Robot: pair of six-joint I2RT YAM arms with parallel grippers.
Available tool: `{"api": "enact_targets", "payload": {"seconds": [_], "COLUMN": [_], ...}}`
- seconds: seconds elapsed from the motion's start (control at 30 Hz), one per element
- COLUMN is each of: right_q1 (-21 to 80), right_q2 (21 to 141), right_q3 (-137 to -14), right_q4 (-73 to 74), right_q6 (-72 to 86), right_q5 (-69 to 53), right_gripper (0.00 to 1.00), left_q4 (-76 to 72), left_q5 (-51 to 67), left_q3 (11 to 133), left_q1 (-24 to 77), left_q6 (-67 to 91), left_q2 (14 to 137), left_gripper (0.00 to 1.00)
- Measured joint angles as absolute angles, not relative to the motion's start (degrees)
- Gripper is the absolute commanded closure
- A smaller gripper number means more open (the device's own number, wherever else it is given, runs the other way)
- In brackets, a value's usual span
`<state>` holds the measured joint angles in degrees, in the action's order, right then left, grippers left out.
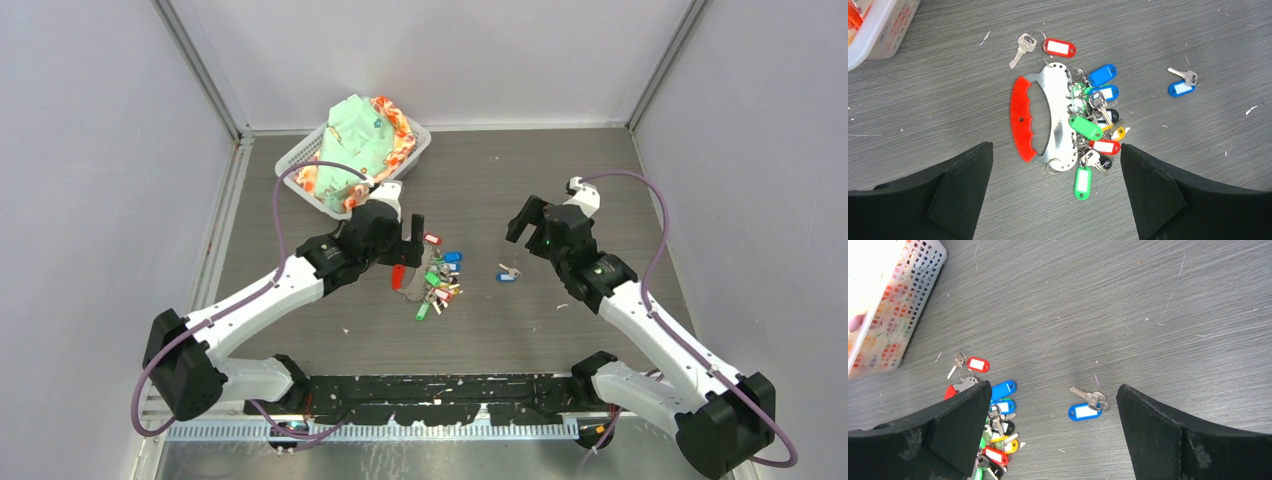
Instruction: Remove the keys from the keyring
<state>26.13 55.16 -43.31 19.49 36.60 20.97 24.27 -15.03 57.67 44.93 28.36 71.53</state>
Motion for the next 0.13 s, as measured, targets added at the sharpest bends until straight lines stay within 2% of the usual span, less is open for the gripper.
{"api": "enact_targets", "payload": {"seconds": [0.13], "right_q1": [26.13], "right_q2": [55.16], "right_q3": [-43.31], "right_q4": [19.62], "right_q6": [36.58], "right_q5": [20.97], "right_gripper": [0.00], "left_q4": [24.25], "left_q5": [-15.03], "left_q3": [57.67], "left_q1": [44.93], "left_q6": [28.36], "left_q2": [71.40], "left_gripper": [0.00]}}
